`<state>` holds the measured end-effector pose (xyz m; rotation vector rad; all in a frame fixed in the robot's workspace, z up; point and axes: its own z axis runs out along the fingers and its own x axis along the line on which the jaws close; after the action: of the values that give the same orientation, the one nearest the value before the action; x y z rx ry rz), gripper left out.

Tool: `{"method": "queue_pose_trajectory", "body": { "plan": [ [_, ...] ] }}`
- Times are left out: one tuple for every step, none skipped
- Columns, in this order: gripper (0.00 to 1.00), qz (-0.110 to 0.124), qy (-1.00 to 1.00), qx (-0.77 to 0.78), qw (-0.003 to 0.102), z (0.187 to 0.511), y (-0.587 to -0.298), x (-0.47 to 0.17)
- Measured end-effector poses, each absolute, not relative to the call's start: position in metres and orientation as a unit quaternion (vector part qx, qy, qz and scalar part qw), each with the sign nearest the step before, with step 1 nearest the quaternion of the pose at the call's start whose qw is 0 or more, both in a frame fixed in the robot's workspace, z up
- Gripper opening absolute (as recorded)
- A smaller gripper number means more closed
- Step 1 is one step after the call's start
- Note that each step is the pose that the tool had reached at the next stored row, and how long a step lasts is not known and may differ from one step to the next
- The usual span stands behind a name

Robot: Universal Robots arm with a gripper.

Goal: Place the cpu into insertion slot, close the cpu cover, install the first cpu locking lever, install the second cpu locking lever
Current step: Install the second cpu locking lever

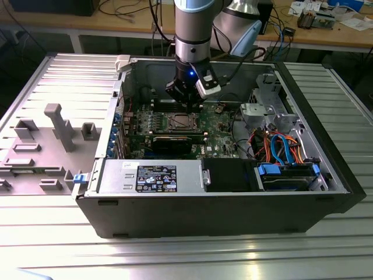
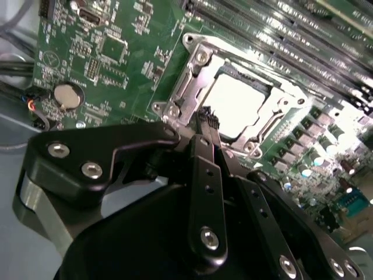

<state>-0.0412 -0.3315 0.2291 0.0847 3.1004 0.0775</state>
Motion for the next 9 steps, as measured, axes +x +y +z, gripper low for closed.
{"method": "queue_pose_trajectory", "body": {
  "plan": [
    [0.11, 0.025, 0.999, 0.027, 0.02, 0.233, -0.331, -0.041],
    [0.11, 0.025, 0.999, 0.027, 0.02, 0.238, -0.332, -0.041],
    [0.11, 0.025, 0.999, 0.027, 0.02, 0.239, -0.332, -0.041],
    [0.11, 0.025, 0.999, 0.027, 0.02, 0.239, -0.334, -0.041],
    [0.11, 0.025, 0.999, 0.027, 0.02, 0.238, -0.337, -0.041],
    [0.11, 0.025, 0.999, 0.027, 0.02, 0.238, -0.339, -0.041],
    [0.11, 0.025, 0.999, 0.027, 0.02, 0.238, -0.341, -0.041],
    [0.11, 0.025, 0.999, 0.027, 0.02, 0.238, -0.345, -0.041],
    [0.11, 0.025, 0.999, 0.027, 0.02, 0.237, -0.348, -0.041]
  ]
}}
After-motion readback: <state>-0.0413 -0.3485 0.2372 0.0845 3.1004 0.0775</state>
